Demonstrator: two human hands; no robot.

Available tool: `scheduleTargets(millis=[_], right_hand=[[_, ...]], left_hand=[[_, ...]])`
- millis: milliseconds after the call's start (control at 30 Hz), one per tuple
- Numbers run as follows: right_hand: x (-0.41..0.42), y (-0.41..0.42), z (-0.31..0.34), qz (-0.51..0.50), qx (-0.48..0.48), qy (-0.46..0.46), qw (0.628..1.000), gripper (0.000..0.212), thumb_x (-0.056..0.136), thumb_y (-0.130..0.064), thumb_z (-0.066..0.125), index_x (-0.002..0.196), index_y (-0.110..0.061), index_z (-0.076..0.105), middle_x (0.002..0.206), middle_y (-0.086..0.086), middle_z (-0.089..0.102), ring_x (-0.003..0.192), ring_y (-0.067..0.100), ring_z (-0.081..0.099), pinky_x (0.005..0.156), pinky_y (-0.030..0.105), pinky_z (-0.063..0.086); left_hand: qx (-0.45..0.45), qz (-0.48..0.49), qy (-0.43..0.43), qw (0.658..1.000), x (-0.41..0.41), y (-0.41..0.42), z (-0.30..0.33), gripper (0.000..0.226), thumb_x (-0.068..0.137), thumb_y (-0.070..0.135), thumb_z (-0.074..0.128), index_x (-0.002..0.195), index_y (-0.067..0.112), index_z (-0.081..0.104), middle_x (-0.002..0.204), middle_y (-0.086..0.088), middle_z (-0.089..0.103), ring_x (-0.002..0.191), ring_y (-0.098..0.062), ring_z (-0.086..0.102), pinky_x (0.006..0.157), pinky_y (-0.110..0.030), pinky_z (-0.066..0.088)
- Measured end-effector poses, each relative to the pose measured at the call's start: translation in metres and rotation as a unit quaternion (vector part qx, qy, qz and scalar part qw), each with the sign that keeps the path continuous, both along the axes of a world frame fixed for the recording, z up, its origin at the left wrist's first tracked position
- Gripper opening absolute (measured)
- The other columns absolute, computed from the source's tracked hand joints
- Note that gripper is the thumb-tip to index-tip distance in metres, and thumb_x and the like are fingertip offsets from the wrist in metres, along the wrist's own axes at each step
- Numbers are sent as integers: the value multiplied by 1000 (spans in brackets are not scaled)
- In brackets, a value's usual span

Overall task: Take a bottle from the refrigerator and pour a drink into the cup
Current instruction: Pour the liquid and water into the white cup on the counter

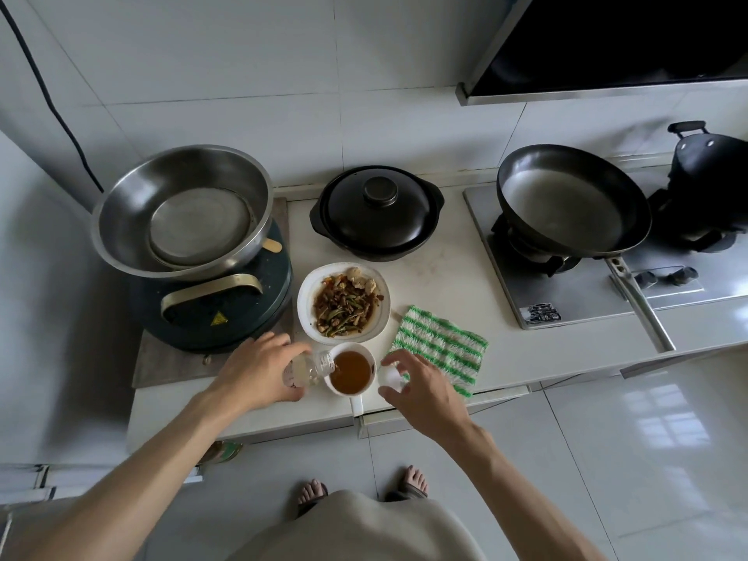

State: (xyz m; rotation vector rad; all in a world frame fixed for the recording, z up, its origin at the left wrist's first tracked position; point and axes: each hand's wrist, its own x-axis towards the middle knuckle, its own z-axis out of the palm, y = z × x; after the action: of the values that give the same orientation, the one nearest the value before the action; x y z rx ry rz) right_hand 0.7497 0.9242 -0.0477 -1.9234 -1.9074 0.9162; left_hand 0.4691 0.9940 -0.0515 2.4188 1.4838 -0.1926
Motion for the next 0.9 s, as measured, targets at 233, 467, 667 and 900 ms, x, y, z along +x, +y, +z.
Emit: scheduleTargets(millis=[233, 467, 667, 900], right_hand=[[-35, 39, 51, 99, 56, 74, 991, 39, 83, -17, 76, 120, -24, 65, 119, 1, 68, 82, 12, 70, 74, 30, 60], [-56, 75, 85, 254, 57, -10, 965, 42, 82, -19, 80, 122, -22, 69, 119, -2, 71, 84, 0, 54, 60, 1, 32], [-64, 83, 90, 287, 31, 0, 957, 43, 80, -24, 82, 122, -25, 70, 116, -3, 73, 72, -13, 52, 65, 3, 32], [-81, 83, 76, 249, 45, -191, 948, 47, 98, -54, 41, 105, -14, 65, 68, -1, 59, 58, 14, 61, 49, 23, 46]], left_hand=[[-84, 134, -230, 960, -3, -32, -18, 74, 70, 64, 80, 135, 37, 55, 125, 21, 62, 108, -3, 61, 91, -30, 56], [-48, 149, -307, 939, -3, -34, -12, 76, 68, 63, 80, 136, 40, 55, 131, 18, 62, 114, -6, 61, 91, -30, 56], [-30, 136, -296, 945, -5, -37, -7, 82, 65, 78, 69, 139, 50, 47, 132, 25, 59, 110, 2, 58, 84, -15, 52], [-9, 140, -314, 939, -4, -40, -1, 71, 63, 89, 62, 127, 63, 47, 115, 47, 53, 106, 11, 57, 83, -15, 51]])
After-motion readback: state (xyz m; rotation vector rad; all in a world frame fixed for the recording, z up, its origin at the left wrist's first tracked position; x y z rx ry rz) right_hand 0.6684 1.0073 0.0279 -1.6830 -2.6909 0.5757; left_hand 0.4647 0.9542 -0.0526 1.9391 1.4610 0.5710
